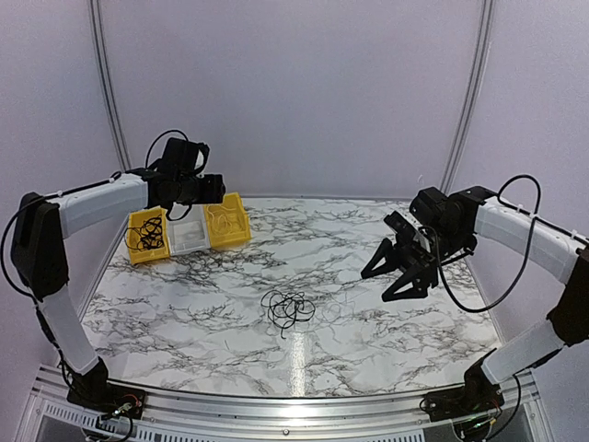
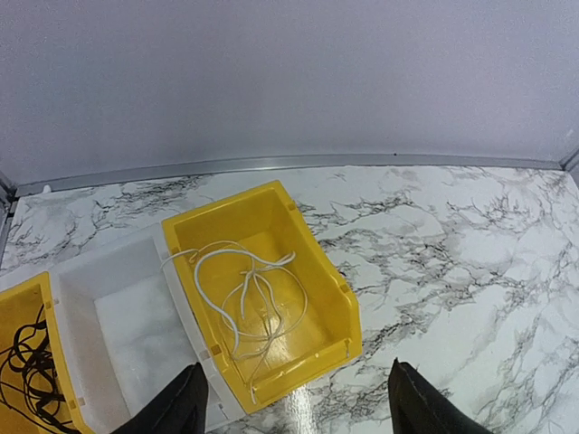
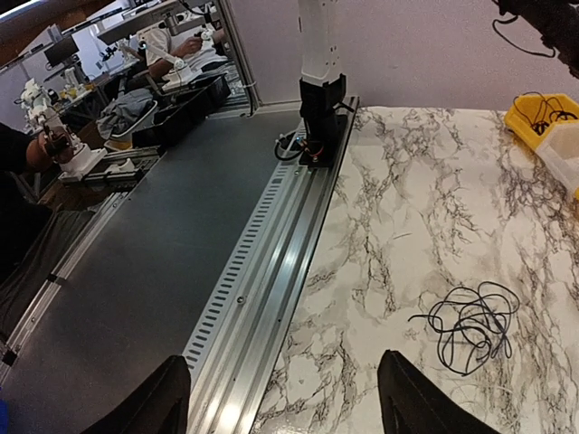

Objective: Untangle the cables

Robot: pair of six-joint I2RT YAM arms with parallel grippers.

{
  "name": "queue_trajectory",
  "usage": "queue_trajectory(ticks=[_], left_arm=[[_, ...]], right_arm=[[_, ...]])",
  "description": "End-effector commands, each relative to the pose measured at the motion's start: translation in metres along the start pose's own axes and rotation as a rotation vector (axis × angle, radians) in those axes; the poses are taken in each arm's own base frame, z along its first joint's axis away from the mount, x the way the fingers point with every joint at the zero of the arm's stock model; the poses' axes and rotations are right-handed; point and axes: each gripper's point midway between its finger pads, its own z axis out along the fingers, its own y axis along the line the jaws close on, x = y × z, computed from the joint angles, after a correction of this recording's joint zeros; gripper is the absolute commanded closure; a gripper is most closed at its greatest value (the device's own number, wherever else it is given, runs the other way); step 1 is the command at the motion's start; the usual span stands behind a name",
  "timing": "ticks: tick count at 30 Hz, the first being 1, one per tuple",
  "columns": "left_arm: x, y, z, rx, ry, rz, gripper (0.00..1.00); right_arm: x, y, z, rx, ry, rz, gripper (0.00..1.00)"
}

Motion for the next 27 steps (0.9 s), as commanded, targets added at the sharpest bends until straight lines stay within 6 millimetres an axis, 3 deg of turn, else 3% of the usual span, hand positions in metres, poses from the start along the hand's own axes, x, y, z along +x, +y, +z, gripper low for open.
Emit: queue_trajectory(ticks=[1, 5, 7, 11, 13, 15, 16, 20, 25, 26, 27], left_arm=[[0.005, -0.041, -0.028, 0.138, -0.013, 0.136, 0.29], [0.034, -0.098, -0.057, 0.293, -0.01, 0.323, 0.32], [0.06, -0.128, -0.073, 0.373, 0.008, 0.43, 0.32], [0.112, -0.166, -0.096, 0.497, 0.077, 0.511, 0.33], [0.136, -0.173, -0.099, 0.519, 0.118, 0.528, 0.35], [0.158, -0.177, -0.099, 0.522, 0.156, 0.542, 0.38], [0.169, -0.176, -0.097, 0.515, 0.176, 0.542, 0.4], [0.197, -0.179, -0.096, 0.509, 0.2, 0.571, 0.46], [0.221, -0.197, -0.104, 0.552, 0.188, 0.61, 0.44], [0.224, -0.2, -0.104, 0.559, 0.184, 0.615, 0.43], [0.229, -0.203, -0.104, 0.563, 0.19, 0.623, 0.41]], right_arm=[[-0.011, 0.032, 0.004, -0.074, -0.019, -0.073, 0.3], [-0.008, 0.033, 0.006, -0.08, 0.003, -0.076, 0.37], [-0.004, 0.029, 0.007, -0.07, 0.031, -0.053, 0.4], [-0.002, 0.023, 0.007, -0.046, 0.046, -0.041, 0.55], [-0.002, 0.021, 0.007, -0.032, 0.046, -0.048, 0.69], [-0.001, 0.019, 0.007, -0.017, 0.05, -0.051, 0.98], [0.0, 0.019, 0.007, -0.01, 0.051, -0.051, 1.0], [0.001, 0.015, 0.007, 0.02, 0.062, -0.048, 1.0], [0.01, -0.004, 0.005, 0.134, 0.12, -0.029, 1.0], [0.015, -0.012, 0.003, 0.184, 0.14, -0.026, 0.98], [0.018, -0.021, 0.001, 0.241, 0.16, -0.032, 0.9]])
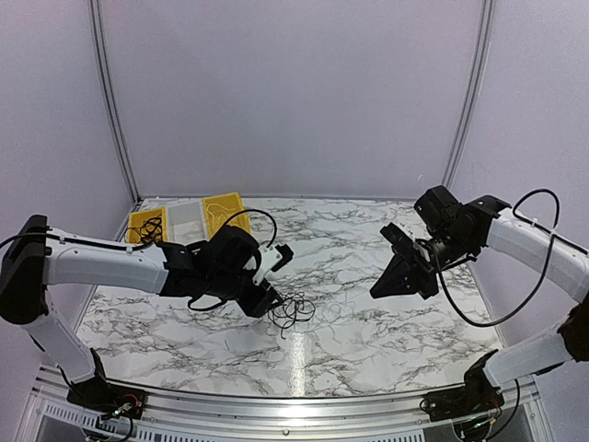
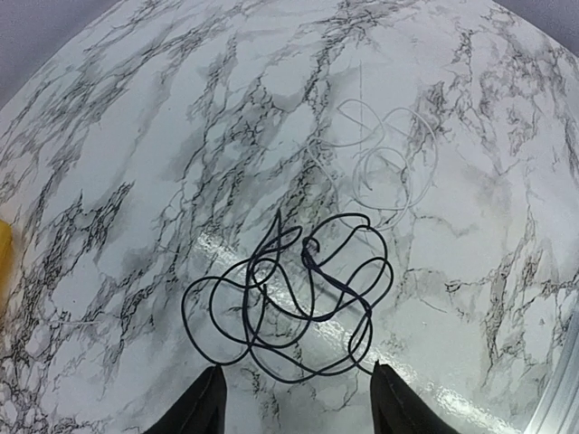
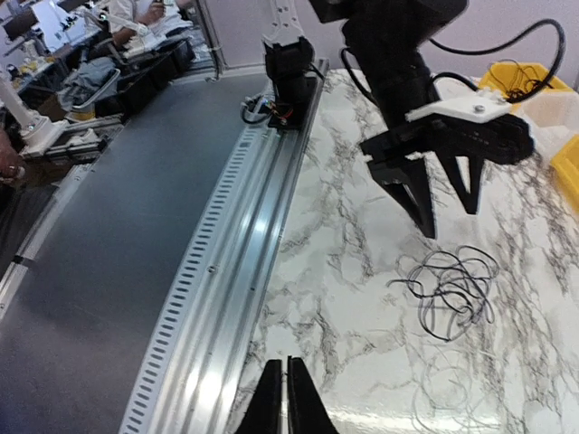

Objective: Untangle the cables

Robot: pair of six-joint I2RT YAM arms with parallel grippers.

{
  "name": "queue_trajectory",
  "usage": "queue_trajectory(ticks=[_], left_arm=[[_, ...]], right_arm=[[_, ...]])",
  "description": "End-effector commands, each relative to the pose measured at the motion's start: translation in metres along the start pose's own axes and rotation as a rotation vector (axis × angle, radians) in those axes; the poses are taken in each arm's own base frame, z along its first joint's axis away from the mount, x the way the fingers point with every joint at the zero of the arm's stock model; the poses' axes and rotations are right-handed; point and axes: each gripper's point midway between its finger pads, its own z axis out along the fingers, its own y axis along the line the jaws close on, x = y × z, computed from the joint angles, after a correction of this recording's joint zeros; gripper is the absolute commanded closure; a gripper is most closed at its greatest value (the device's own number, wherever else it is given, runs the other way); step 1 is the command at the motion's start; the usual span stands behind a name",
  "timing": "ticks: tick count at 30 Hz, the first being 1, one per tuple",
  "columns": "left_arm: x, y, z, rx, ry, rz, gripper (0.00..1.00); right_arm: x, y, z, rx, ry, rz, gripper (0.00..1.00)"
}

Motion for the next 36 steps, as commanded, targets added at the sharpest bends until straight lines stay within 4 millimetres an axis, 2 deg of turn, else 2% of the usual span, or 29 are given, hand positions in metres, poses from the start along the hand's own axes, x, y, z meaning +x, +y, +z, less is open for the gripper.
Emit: queue_trajectory(ticks=[1, 3, 5, 8, 12, 15, 19, 23, 26, 29, 31, 33, 36], left_arm=[[-0.011, -0.019, 0.011, 0.019, -0.064, 0.028, 0.4], [-0.012, -0.023, 0.017, 0.019, -0.071, 0.002, 0.39], [-0.012, -0.025, 0.022, 0.013, -0.075, 0.004, 0.38], [-0.013, -0.024, 0.025, -0.005, -0.089, -0.007, 0.38], [-0.012, -0.015, 0.03, -0.064, -0.087, -0.005, 0.34], [-0.007, -0.007, 0.04, -0.111, -0.051, 0.016, 0.37], [-0.009, -0.011, 0.056, -0.083, -0.014, 0.028, 0.4], [-0.018, -0.01, 0.069, -0.087, 0.018, -0.024, 0.41], [-0.032, -0.01, 0.071, -0.081, -0.012, -0.065, 0.41], [-0.049, -0.007, 0.079, -0.067, -0.032, -0.112, 0.4], [-0.053, -0.001, 0.092, -0.049, -0.007, -0.16, 0.42], [-0.056, 0.002, 0.1, -0.009, 0.014, -0.212, 0.44], [-0.057, -0.008, 0.107, 0.107, 0.044, -0.288, 0.44]], right_arm=[[0.013, -0.036, -0.004, 0.228, 0.085, -0.013, 0.84], [0.021, -0.047, -0.008, 0.323, 0.111, -0.07, 0.74], [0.028, -0.054, -0.014, 0.422, 0.131, -0.128, 0.72], [0.038, -0.062, -0.026, 0.564, 0.163, -0.204, 0.6], [0.06, -0.071, -0.027, 0.628, 0.201, -0.187, 0.56], [0.077, -0.078, -0.026, 0.662, 0.221, -0.165, 0.52], [0.082, -0.082, -0.025, 0.665, 0.229, -0.143, 0.51], [0.084, -0.083, -0.023, 0.664, 0.228, -0.134, 0.51], [0.088, -0.098, -0.028, 0.716, 0.242, -0.093, 0.49], [0.098, -0.113, -0.02, 0.689, 0.279, -0.036, 0.52], [0.104, -0.121, -0.014, 0.665, 0.313, 0.011, 0.56], [0.11, -0.125, -0.008, 0.648, 0.344, 0.043, 0.58], [0.115, -0.123, -0.006, 0.651, 0.357, 0.038, 0.58]])
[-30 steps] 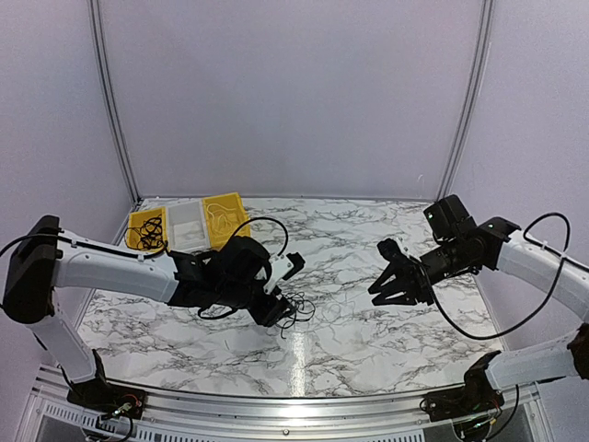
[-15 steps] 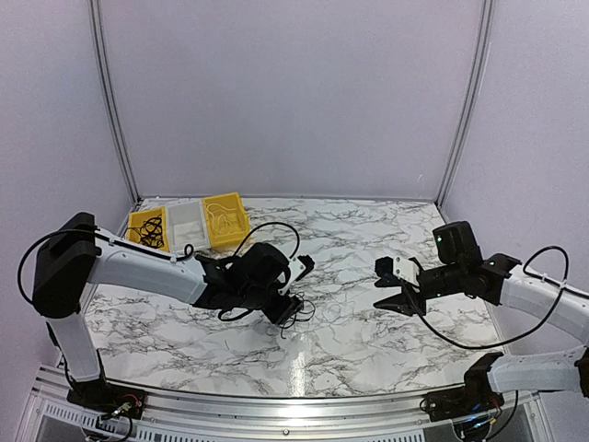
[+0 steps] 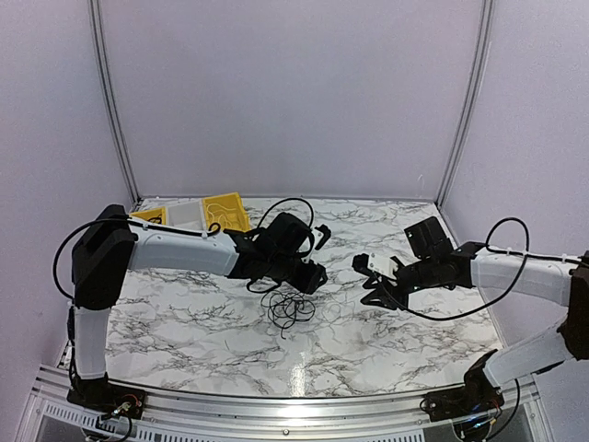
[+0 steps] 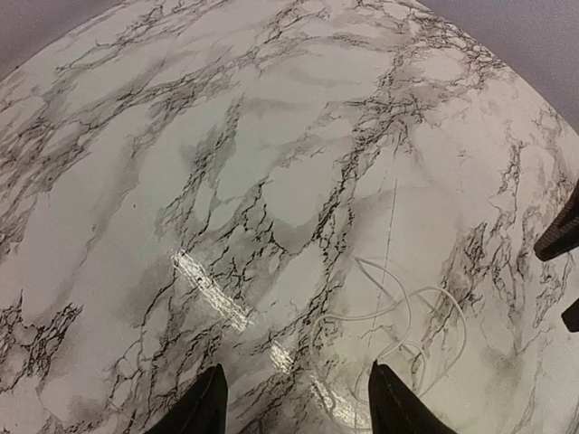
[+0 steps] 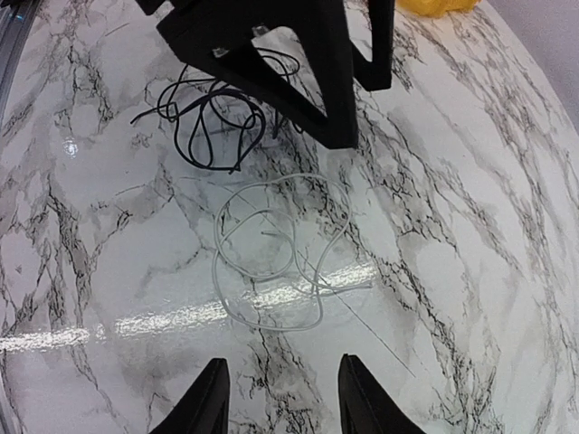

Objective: Untangle the cables

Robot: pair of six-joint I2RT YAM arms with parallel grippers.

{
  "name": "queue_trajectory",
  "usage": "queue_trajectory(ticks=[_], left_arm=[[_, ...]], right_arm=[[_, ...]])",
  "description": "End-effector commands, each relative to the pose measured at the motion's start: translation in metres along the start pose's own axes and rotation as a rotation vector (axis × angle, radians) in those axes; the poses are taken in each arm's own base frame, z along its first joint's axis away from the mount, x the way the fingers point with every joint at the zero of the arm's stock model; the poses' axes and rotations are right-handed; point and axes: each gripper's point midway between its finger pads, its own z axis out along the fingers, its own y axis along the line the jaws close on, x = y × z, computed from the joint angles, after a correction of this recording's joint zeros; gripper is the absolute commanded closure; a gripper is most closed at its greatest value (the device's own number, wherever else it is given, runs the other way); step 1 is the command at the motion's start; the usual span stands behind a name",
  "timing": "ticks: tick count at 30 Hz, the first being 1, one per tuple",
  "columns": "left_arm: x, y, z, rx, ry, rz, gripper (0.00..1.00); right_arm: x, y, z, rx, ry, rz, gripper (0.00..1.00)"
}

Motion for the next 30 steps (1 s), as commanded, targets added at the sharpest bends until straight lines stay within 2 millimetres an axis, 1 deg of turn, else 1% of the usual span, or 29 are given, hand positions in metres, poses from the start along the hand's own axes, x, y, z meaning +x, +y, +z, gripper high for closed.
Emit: queue_trajectory(ticks=[1, 3, 5, 7, 9, 13, 16, 18, 20, 21, 23, 25, 26, 27, 29, 30], left_arm=[[0.022, -0.007, 0.012, 0.129, 0.134, -0.132, 0.43], [0.026, -0.011, 0.017, 0.154, 0.167, -0.149, 0.41], [0.034, -0.01, 0.024, 0.145, 0.199, -0.161, 0.42], [0.039, -0.011, 0.032, 0.149, 0.218, -0.172, 0.44], [0.041, -0.015, 0.039, 0.175, 0.232, -0.183, 0.47], [0.045, -0.014, 0.053, 0.18, 0.254, -0.224, 0.58], [0.038, -0.011, 0.052, 0.174, 0.241, -0.237, 0.77], [0.027, -0.009, 0.044, 0.161, 0.209, -0.228, 0.84], [0.01, -0.012, 0.03, 0.174, 0.158, -0.183, 0.91], [0.004, -0.015, 0.02, 0.184, 0.127, -0.162, 0.93], [-0.015, -0.022, -0.004, 0.219, 0.04, -0.125, 0.98], [-0.033, -0.034, -0.032, 0.277, -0.049, -0.092, 1.0], [-0.046, -0.041, -0.048, 0.311, -0.114, -0.074, 1.0], [-0.054, -0.046, -0.063, 0.337, -0.163, -0.063, 1.0], [-0.065, -0.054, -0.086, 0.376, -0.239, -0.053, 1.0], [-0.069, -0.057, -0.095, 0.388, -0.26, -0.05, 1.0]], right_arm=[[-0.009, -0.005, -0.004, 0.043, -0.004, -0.007, 0.57], [-0.009, -0.007, -0.006, 0.061, -0.013, -0.01, 0.57], [-0.011, -0.009, -0.007, 0.073, -0.016, -0.01, 0.56], [-0.011, -0.01, -0.007, 0.078, -0.013, -0.009, 0.55], [-0.008, -0.01, -0.006, 0.077, -0.004, -0.007, 0.55], [-0.006, -0.009, -0.005, 0.075, 0.004, -0.002, 0.55], [-0.007, -0.01, -0.005, 0.077, 0.002, -0.002, 0.55], [-0.007, -0.011, -0.006, 0.081, 0.0, -0.003, 0.55], [-0.012, -0.013, -0.009, 0.089, -0.01, -0.001, 0.55], [-0.018, -0.016, -0.012, 0.098, -0.019, 0.002, 0.56], [-0.03, -0.025, -0.019, 0.117, -0.039, 0.009, 0.56], [-0.053, -0.039, -0.031, 0.131, -0.082, 0.019, 0.55], [-0.062, -0.044, -0.036, 0.125, -0.101, 0.029, 0.53], [-0.072, -0.046, -0.041, 0.109, -0.119, 0.035, 0.51], [-0.092, -0.045, -0.048, 0.06, -0.158, 0.026, 0.48], [-0.102, -0.041, -0.051, 0.024, -0.184, 0.019, 0.46]])
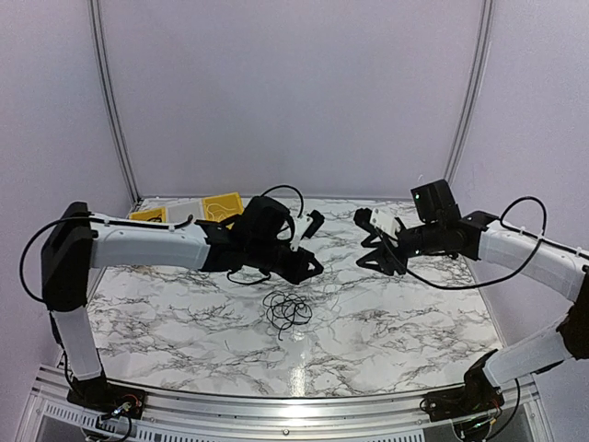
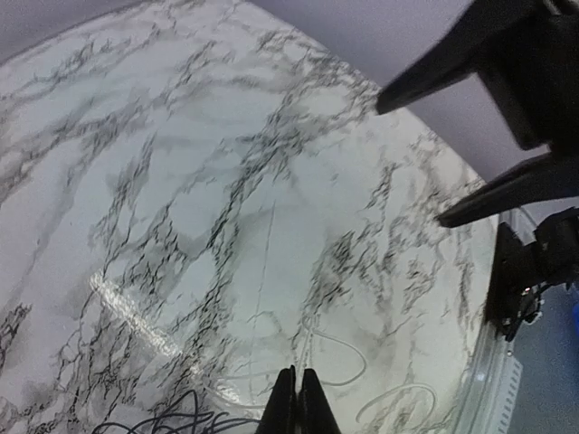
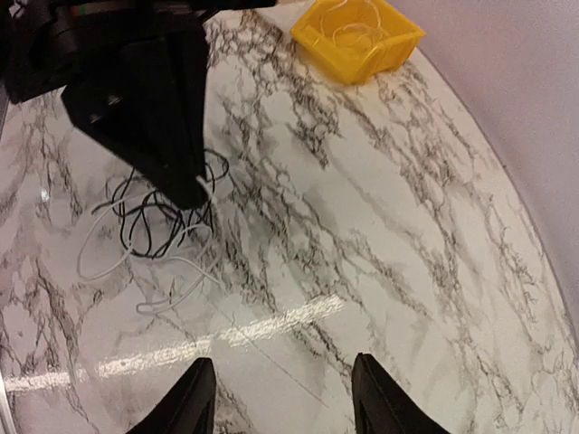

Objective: Untangle the cables

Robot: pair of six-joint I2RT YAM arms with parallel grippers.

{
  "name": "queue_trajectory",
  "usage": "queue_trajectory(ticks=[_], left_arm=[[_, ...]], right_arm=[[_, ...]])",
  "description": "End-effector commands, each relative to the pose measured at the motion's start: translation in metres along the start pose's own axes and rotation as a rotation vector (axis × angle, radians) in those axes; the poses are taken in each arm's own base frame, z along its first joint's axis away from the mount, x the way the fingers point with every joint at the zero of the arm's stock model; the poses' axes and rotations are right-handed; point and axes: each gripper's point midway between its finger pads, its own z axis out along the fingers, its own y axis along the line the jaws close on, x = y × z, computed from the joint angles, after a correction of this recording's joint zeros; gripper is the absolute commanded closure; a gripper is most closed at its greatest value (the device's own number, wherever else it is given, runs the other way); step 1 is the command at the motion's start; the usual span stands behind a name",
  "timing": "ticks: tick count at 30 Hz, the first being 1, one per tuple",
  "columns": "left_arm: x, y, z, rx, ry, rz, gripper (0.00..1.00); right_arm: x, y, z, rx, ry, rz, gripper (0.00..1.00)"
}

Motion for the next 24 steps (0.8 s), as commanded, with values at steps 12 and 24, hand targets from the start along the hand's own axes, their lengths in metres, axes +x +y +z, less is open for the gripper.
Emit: queue_trajectory(ticks=[12, 24], left_arm=[[-0.065, -0.08, -0.079, 0.165, -0.301, 0.176, 1.0], [-0.059, -0.032, -0.077, -0.111, -0.293, 0.179, 1.0]], right_arm=[[-0.084, 0.038, -0.007, -0.27, -0.16, -0.041, 0.45], [-0.096, 0.041, -0.027, -0.273, -0.199, -0.044, 1.0]])
